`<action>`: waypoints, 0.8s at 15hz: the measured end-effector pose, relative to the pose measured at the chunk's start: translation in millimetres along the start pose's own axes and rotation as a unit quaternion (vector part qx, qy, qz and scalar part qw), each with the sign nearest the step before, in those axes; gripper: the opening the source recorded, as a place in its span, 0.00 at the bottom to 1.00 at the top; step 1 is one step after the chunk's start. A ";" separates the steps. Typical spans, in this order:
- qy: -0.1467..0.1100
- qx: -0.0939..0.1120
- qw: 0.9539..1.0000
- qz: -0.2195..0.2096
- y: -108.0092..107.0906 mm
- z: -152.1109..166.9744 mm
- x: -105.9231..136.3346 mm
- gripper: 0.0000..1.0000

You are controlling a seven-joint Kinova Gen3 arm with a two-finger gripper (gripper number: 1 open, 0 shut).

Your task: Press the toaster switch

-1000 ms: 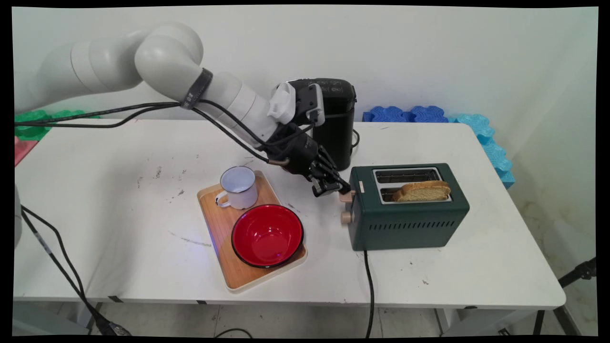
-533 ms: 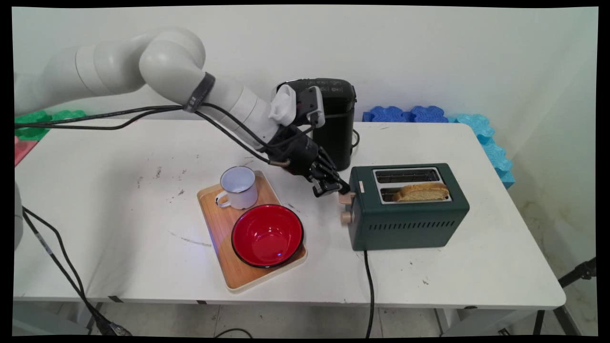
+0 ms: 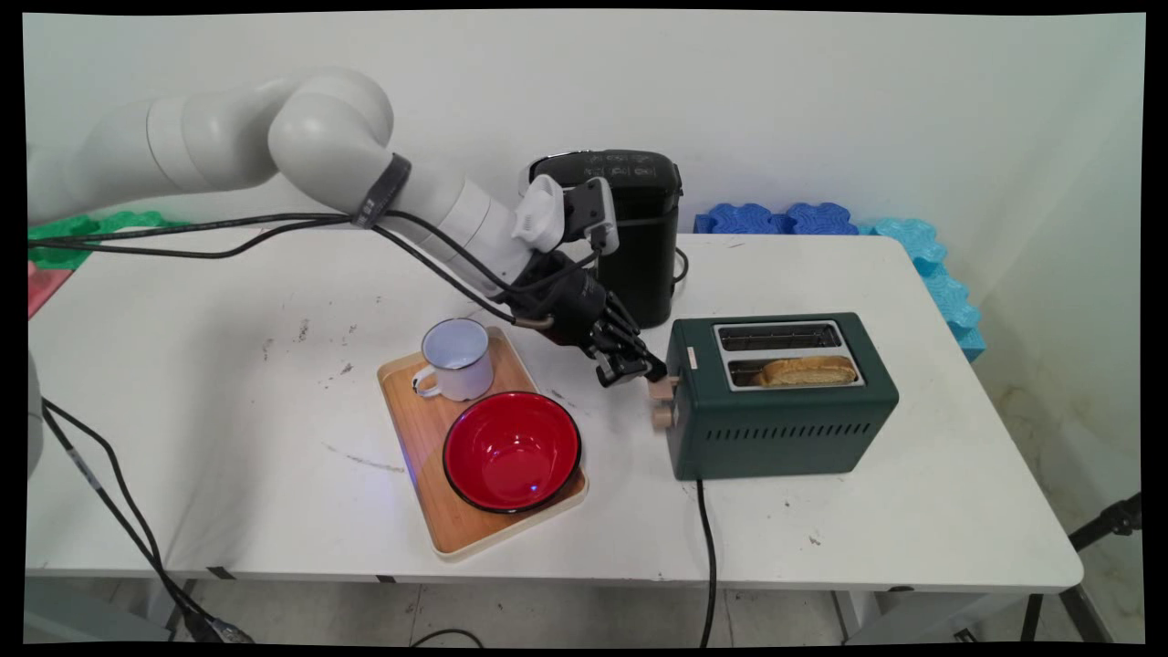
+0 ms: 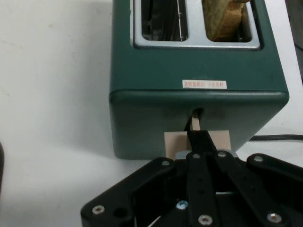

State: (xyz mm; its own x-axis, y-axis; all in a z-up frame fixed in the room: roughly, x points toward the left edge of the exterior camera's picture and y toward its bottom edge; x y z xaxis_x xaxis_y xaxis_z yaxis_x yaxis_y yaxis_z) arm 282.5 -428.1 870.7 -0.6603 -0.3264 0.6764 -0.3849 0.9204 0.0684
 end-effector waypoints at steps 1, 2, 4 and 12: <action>0.000 0.000 1.000 -0.003 0.0 0.8 -2.1 0.00; -0.001 0.001 1.000 -0.005 -0.2 1.8 -4.0 0.00; 0.000 0.003 1.000 -0.010 -0.9 3.7 -7.0 0.00; 0.010 0.006 1.000 -0.026 -2.2 13.5 -14.6 0.00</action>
State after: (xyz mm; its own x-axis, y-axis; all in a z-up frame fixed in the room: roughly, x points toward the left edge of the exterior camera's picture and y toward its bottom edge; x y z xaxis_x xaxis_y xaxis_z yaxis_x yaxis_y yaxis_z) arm 284.3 -428.3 850.8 -0.6264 -0.3702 0.6860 -0.4267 0.8993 0.0956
